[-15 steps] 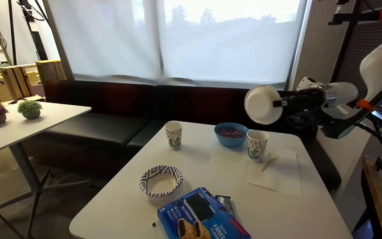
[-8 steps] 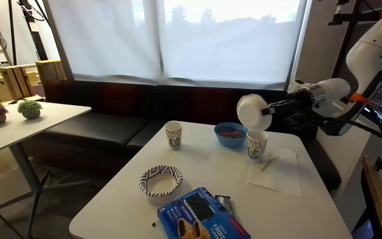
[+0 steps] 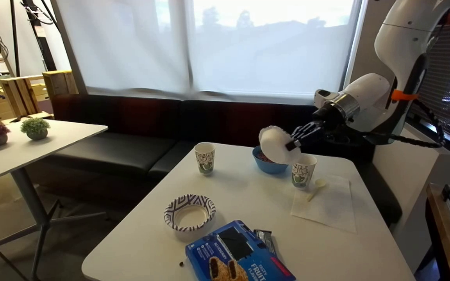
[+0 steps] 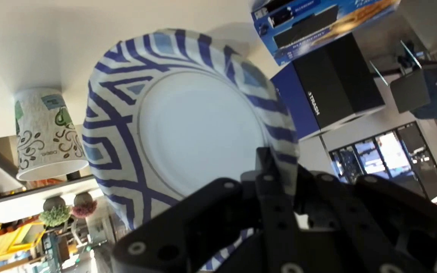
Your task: Pour the white plate's contents into the cup to the right
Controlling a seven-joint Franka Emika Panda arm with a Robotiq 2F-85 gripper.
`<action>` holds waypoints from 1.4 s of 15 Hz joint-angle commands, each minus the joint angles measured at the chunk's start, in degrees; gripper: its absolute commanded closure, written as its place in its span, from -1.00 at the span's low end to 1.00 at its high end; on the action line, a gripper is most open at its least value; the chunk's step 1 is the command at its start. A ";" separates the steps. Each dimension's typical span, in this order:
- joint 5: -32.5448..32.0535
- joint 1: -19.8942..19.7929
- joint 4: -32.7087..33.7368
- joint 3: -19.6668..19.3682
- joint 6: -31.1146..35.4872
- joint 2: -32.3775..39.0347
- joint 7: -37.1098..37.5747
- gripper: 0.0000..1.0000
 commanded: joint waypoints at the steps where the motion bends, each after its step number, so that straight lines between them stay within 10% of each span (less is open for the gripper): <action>1: 3.71 12.29 -4.62 -9.52 -5.43 -6.87 0.79 0.97; 14: -11.49 43.46 -3.97 -22.05 -39.69 -11.06 24.15 0.97; 21: -13.71 64.38 -2.40 -35.79 -45.60 -7.24 25.84 0.97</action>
